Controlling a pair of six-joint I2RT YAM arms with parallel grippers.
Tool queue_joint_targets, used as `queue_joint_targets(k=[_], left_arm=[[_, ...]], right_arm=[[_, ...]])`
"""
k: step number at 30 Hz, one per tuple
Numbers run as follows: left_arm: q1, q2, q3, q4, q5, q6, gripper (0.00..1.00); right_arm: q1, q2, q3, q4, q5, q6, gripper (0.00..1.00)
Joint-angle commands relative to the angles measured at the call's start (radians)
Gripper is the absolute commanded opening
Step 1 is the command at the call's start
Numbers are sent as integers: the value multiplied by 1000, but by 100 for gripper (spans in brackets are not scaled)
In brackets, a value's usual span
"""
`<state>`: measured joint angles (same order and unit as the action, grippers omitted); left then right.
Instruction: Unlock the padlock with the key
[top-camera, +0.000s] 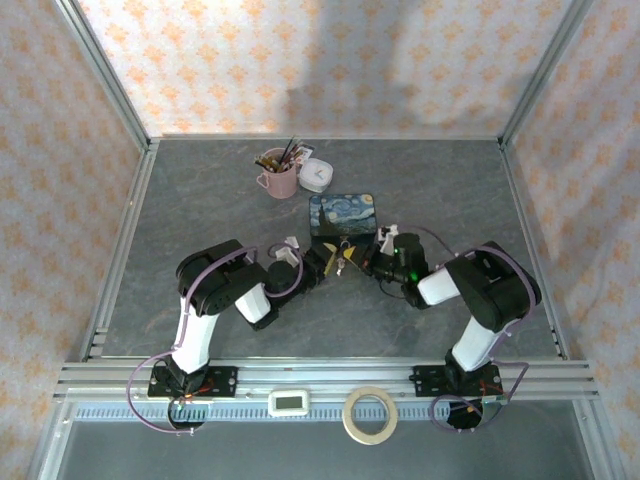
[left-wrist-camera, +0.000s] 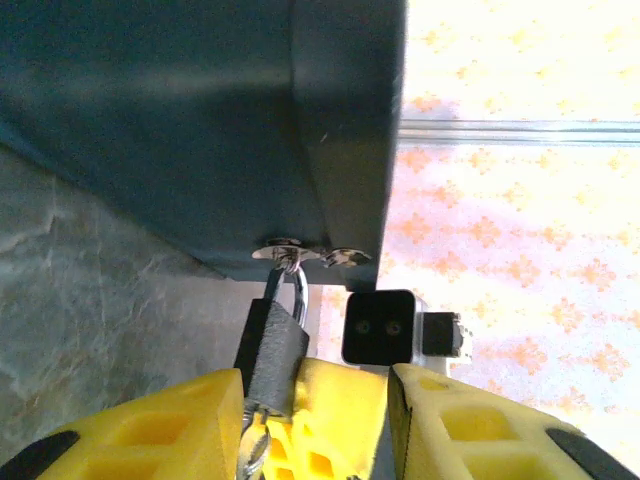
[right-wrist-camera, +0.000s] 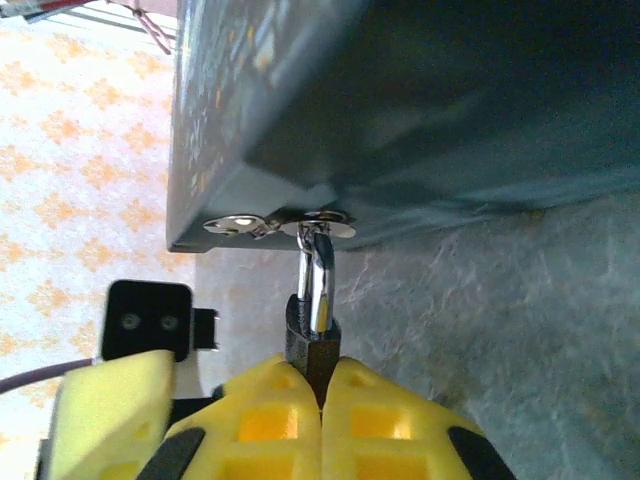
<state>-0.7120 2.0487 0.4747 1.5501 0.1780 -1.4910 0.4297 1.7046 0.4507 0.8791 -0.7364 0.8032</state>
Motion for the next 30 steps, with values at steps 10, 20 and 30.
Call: queue_joint_targets(k=[10, 20, 30], left_arm=[[3, 20, 97, -78, 117, 108, 40], [3, -134, 80, -408, 34, 262, 40], [-8, -120, 145, -451, 66, 272, 40]], right_arm=[[-24, 8, 34, -24, -172, -69, 0], [-55, -48, 28, -71, -179, -90, 0], [-54, -30, 36, -48, -203, -79, 0]])
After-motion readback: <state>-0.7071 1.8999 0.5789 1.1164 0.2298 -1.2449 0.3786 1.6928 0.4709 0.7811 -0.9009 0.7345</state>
